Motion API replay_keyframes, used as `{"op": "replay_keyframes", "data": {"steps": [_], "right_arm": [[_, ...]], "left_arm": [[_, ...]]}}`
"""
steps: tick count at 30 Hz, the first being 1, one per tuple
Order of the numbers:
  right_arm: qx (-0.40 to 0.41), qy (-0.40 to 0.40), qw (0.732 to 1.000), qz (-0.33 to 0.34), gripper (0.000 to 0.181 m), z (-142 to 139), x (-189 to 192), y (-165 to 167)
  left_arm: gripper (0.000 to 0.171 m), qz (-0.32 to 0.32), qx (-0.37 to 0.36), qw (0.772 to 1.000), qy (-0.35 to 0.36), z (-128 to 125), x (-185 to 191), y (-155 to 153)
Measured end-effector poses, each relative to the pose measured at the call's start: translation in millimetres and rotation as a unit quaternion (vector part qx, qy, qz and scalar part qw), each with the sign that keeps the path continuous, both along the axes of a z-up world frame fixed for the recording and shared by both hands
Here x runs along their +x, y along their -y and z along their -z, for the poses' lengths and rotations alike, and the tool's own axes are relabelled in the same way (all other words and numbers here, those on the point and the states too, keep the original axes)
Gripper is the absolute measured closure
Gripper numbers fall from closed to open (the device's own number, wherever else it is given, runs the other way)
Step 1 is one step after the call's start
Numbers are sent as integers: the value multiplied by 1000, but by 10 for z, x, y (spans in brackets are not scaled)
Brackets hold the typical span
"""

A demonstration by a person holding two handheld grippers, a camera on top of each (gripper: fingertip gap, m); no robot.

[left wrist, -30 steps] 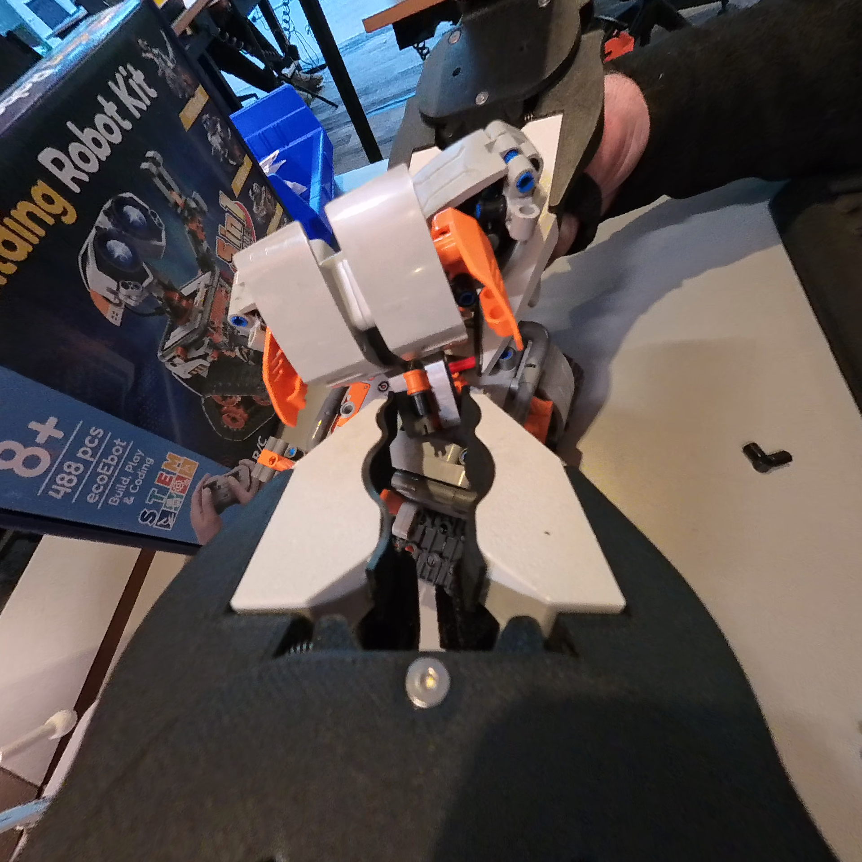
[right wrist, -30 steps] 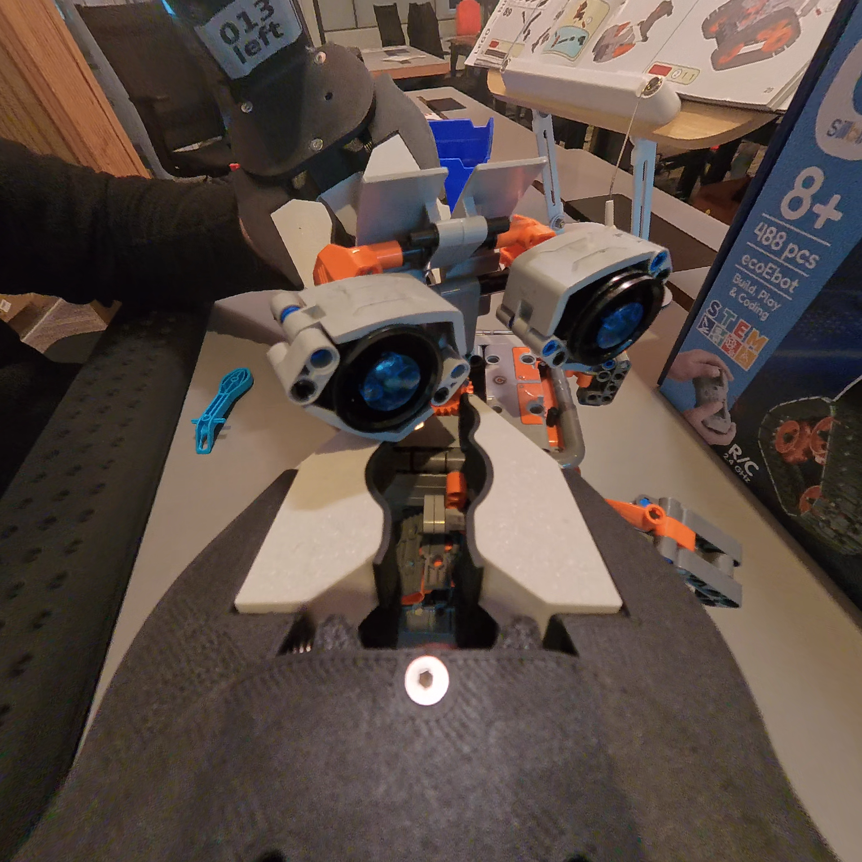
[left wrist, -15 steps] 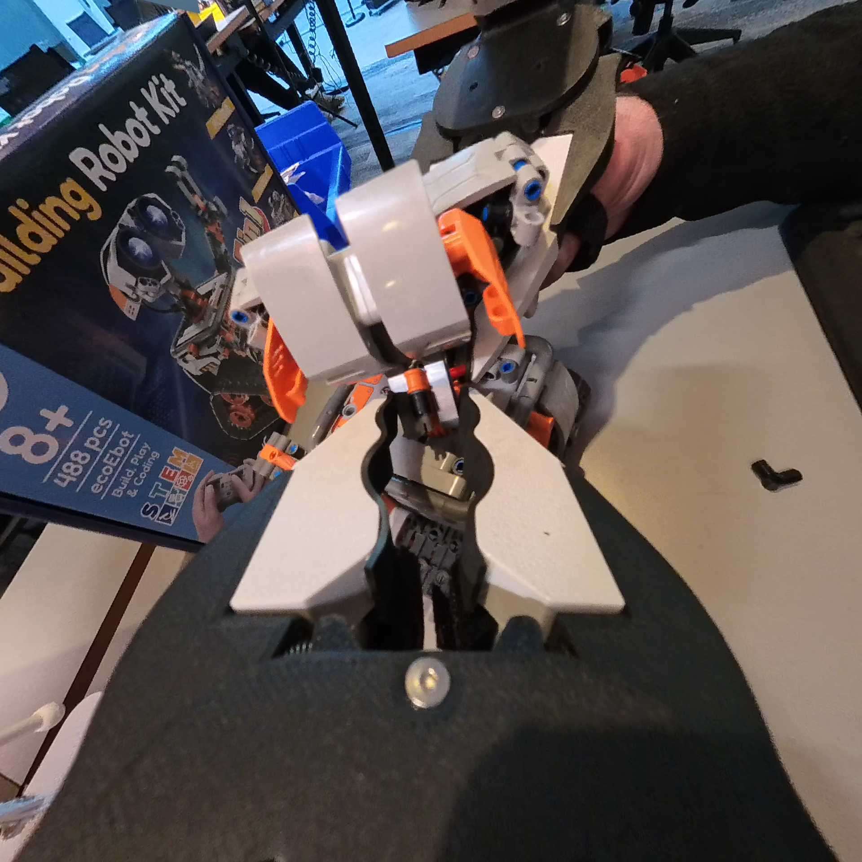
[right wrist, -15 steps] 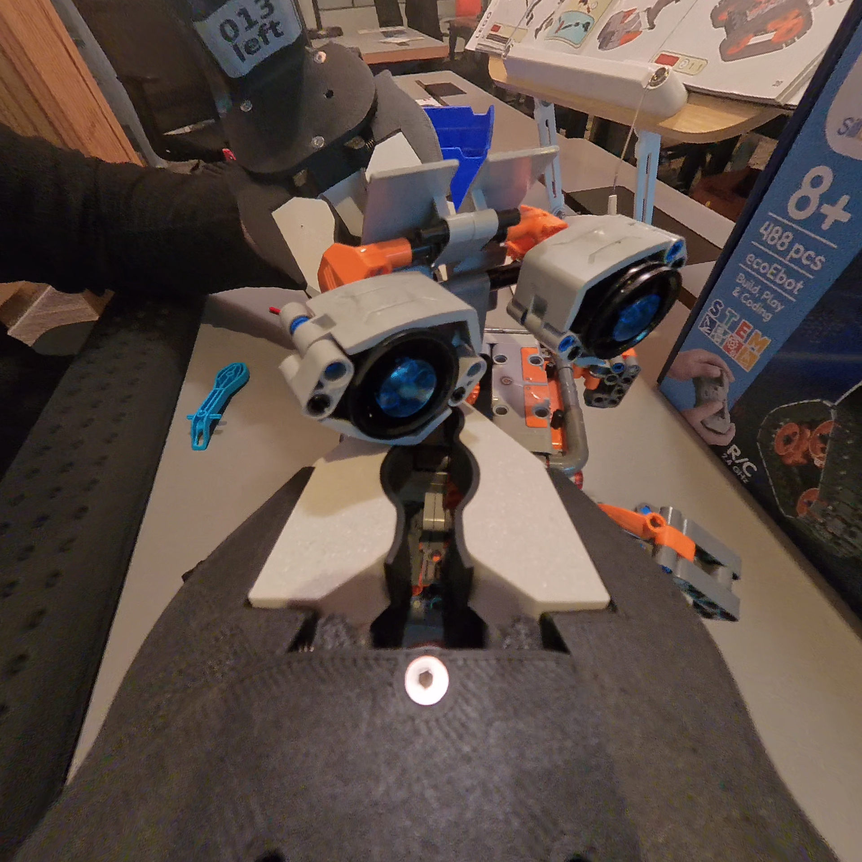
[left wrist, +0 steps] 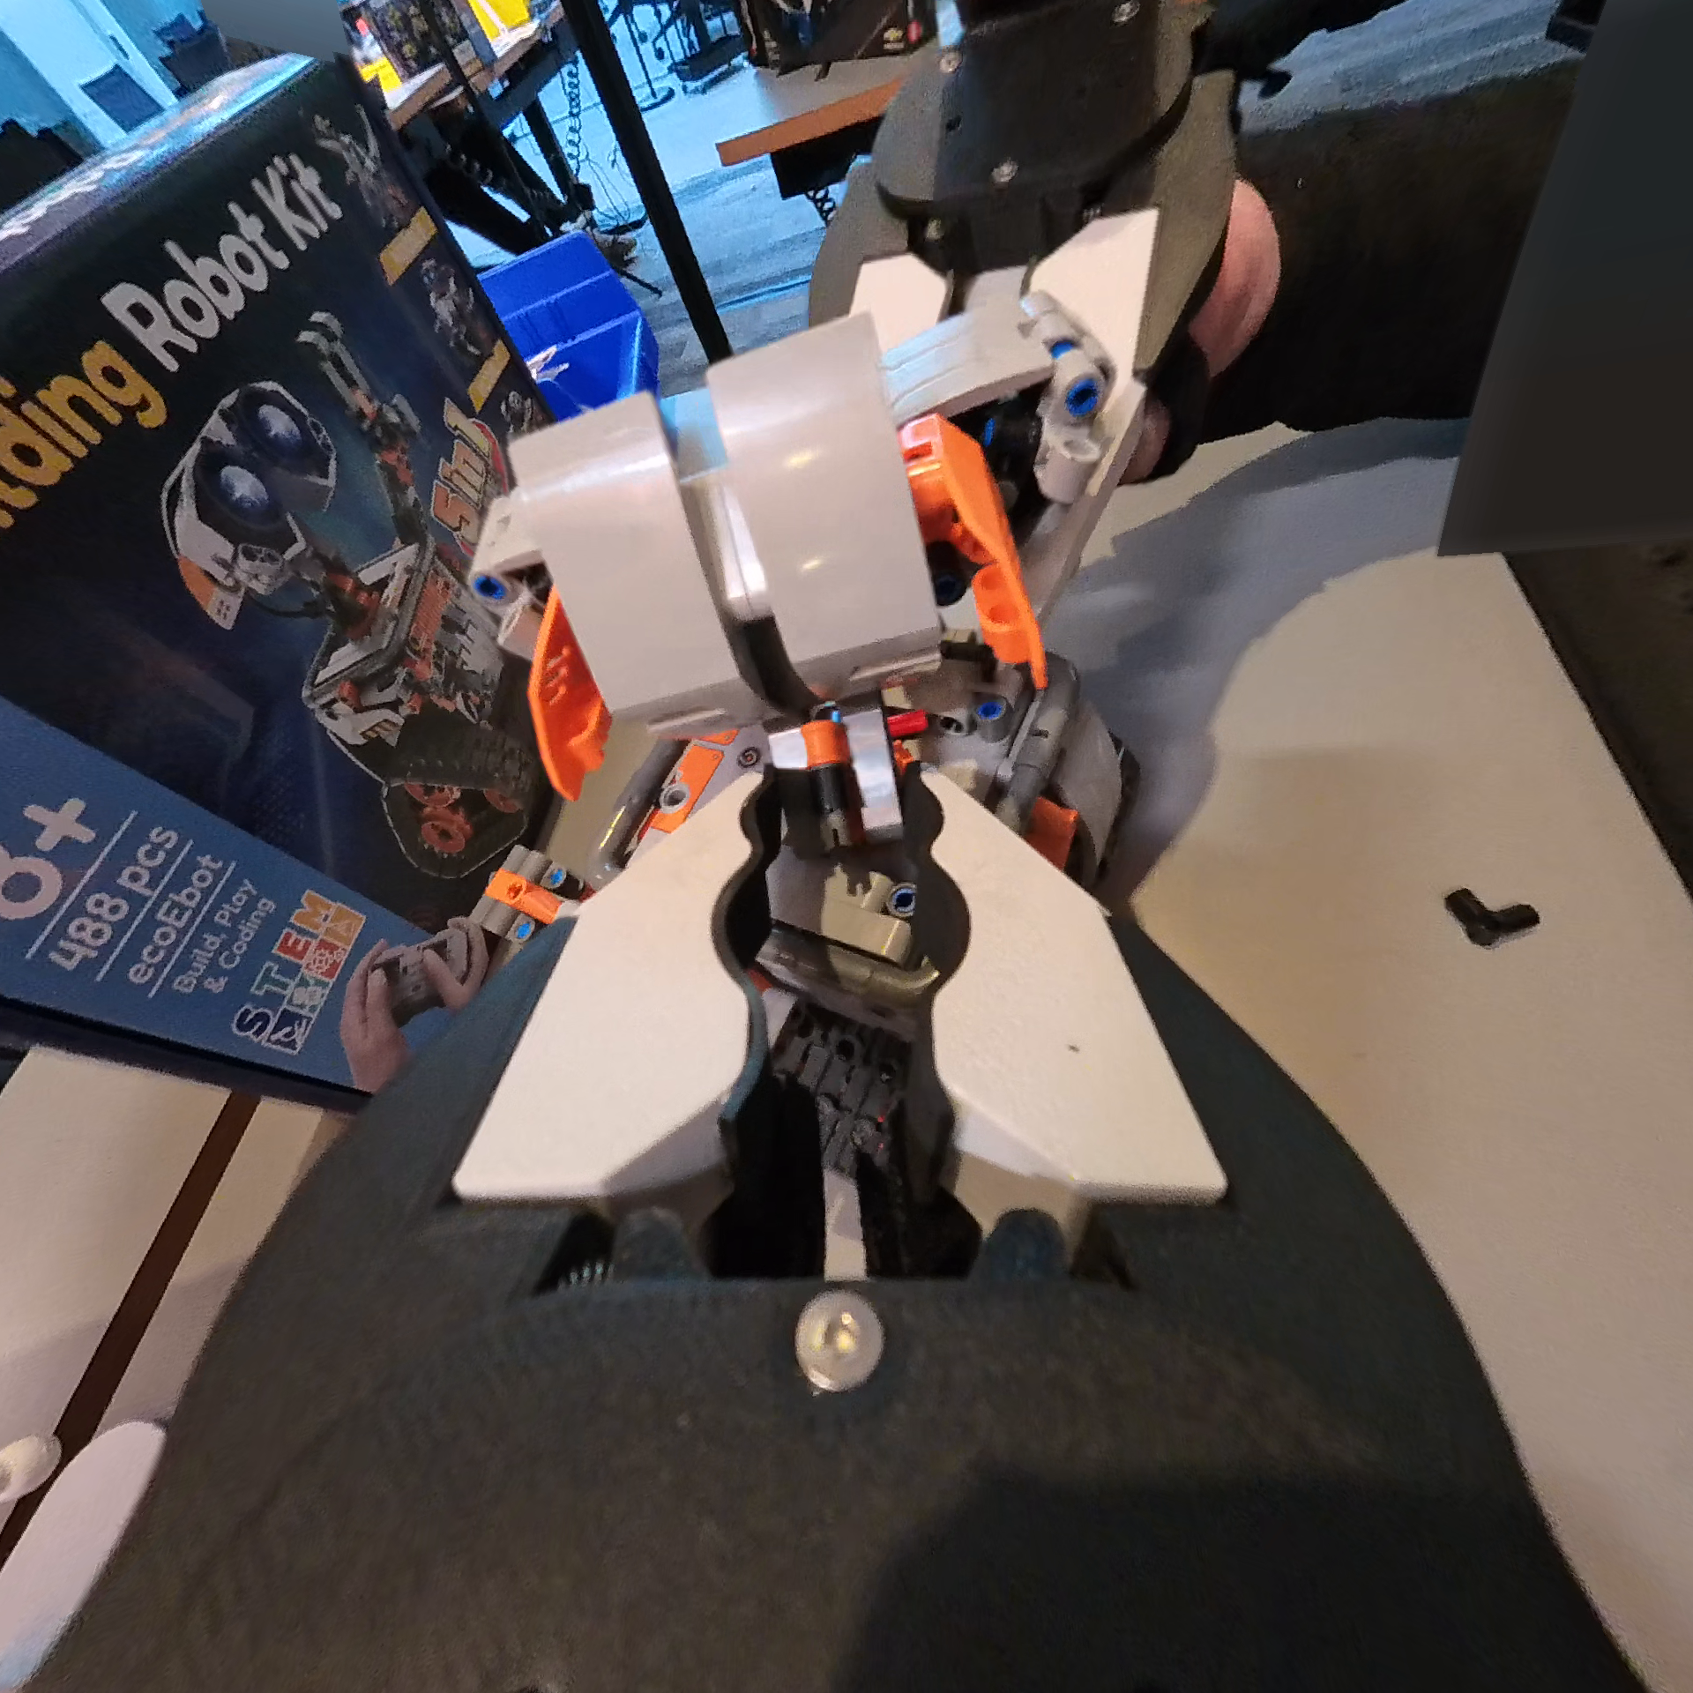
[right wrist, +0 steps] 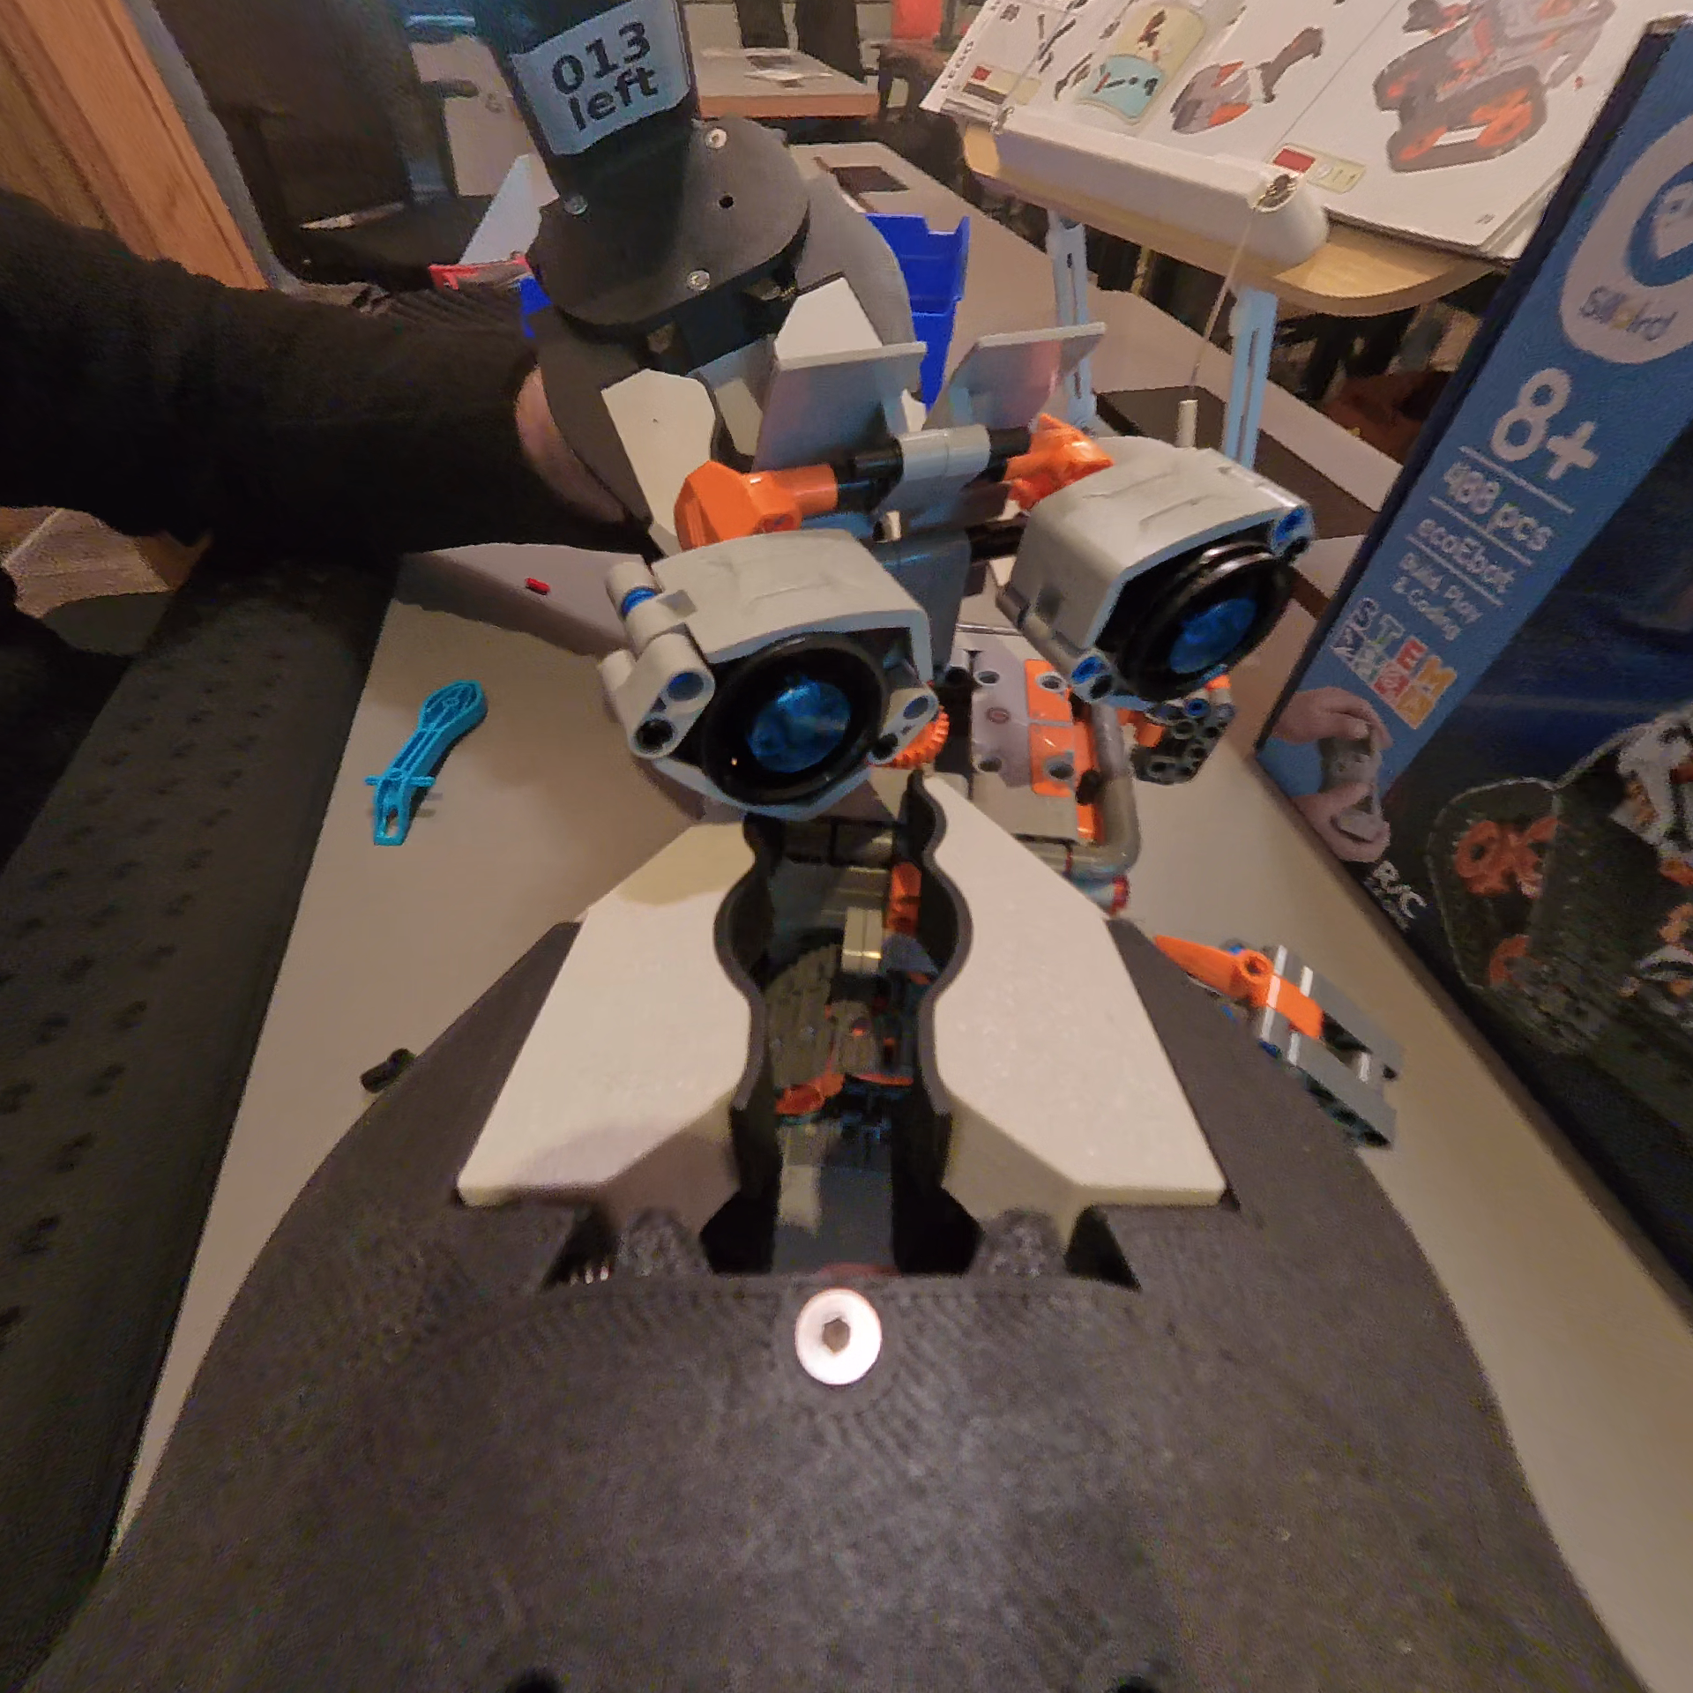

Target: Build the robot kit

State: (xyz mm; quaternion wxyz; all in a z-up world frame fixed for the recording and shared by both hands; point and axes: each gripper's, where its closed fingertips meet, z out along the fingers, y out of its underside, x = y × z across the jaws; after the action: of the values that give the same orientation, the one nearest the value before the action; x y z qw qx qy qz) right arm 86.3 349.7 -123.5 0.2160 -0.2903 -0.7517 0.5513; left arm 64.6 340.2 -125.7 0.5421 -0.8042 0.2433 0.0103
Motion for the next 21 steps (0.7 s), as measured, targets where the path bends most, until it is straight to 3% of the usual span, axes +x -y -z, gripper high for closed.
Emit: {"op": "replay_keyframes", "data": {"steps": [12, 21], "right_arm": [[-38, 3, 998, 47, 122, -1, -139, -172], [-57, 11, 997, 45, 124, 4, -157, -129]], "left_arm": [[145, 40, -11, 999, 34, -2, -39, 10], [145, 74, -16, 997, 5, -1, -82, 17]]}}
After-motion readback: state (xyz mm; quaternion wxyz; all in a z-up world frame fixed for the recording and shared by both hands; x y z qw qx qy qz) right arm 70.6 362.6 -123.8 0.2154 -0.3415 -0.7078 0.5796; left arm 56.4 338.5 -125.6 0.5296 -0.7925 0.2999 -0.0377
